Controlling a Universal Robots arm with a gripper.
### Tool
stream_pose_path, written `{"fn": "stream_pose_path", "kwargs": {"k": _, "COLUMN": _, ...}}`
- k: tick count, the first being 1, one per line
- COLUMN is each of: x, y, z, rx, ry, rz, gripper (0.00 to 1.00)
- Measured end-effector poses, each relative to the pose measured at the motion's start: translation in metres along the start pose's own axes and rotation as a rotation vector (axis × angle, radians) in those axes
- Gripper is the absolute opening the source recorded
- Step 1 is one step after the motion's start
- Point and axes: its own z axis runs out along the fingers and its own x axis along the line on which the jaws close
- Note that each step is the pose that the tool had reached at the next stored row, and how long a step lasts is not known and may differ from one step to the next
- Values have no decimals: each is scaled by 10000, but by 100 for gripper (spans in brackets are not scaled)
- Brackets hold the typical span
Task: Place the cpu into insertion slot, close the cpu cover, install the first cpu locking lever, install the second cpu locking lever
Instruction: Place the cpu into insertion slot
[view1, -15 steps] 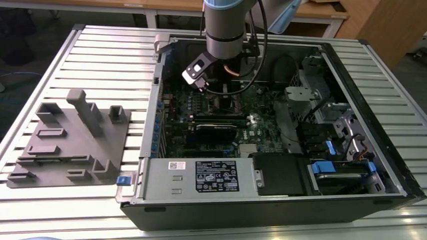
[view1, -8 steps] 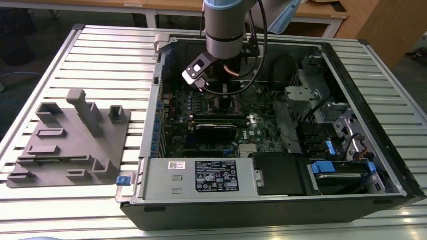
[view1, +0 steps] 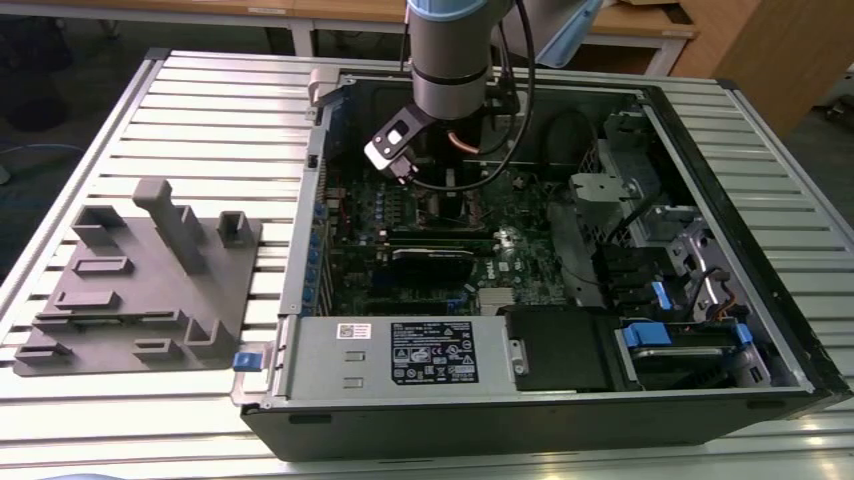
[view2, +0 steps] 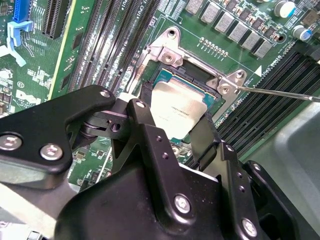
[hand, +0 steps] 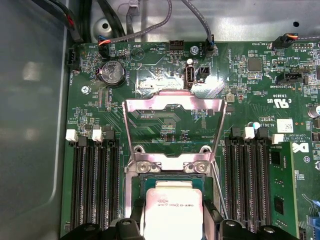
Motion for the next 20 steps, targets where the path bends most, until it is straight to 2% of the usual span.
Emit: {"fn": "stream_pose_path", "kwargs": {"k": 20, "x": 0, "y": -4, "z": 24, "rx": -3, "ry": -1, "rz": -1, "gripper": 54}}
